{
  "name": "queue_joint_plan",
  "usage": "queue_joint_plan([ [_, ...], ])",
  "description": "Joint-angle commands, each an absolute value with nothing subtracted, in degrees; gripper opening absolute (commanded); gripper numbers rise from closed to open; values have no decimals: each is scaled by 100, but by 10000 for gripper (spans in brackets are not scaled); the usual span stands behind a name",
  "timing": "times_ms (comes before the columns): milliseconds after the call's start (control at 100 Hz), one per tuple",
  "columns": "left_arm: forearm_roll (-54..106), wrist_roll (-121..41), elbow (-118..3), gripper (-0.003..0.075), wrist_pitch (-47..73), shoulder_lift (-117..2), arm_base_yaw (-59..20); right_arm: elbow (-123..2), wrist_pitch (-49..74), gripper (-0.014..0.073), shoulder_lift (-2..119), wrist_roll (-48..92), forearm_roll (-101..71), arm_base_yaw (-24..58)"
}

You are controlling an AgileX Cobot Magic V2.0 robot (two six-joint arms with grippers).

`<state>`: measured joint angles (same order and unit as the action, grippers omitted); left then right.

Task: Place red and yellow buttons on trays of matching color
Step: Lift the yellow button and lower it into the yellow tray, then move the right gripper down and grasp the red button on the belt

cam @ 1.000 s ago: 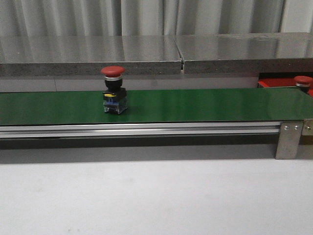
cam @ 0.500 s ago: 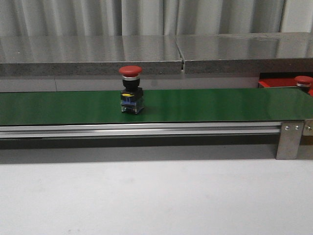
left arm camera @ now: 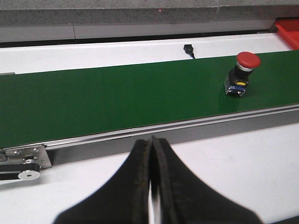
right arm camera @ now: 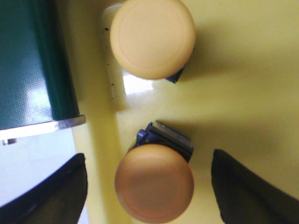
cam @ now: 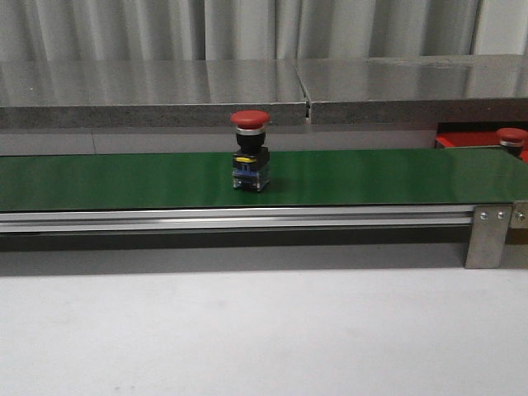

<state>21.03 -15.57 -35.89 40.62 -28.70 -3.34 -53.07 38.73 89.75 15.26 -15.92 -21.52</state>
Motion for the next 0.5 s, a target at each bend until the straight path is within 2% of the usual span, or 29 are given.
queue_joint_plan([
  [0,2247,-1541,-3743,-19,3708,-2884,-387,-5427,3667,572,8681,1547,-1675,-2189],
  [240,2247,-1541,-3743,-19,3708,-2884,-387,-5442,3606,572,7922,1547,-1675,-2040],
  [490,2247,-1541,-3743,-19,3708,-2884,-387,-5958,4311,579,7684,1629,-1669,-1312],
])
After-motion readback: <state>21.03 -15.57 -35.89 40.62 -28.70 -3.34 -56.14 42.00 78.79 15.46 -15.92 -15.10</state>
